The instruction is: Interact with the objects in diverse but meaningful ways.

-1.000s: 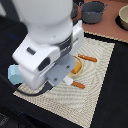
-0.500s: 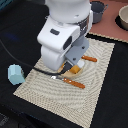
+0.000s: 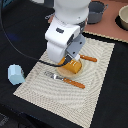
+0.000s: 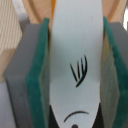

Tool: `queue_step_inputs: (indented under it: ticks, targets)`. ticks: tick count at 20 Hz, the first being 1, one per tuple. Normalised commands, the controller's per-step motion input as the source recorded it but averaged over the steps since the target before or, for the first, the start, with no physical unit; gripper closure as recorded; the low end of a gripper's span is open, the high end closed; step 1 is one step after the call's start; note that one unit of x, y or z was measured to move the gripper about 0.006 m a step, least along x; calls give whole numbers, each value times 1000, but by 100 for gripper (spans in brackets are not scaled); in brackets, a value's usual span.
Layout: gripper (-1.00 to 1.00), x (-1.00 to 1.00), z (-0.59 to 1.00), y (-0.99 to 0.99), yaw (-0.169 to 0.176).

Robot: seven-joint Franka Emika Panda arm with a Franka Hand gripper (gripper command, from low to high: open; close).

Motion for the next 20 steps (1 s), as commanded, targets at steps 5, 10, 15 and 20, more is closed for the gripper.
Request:
queue_step_inputs:
  ticks: [5, 10, 15, 20]
  targets:
    - [100, -710, 167, 719, 0]
    - [100, -634, 54, 622, 0]
    - [100, -561, 157, 558, 0]
    - [100, -549, 168, 551, 0]
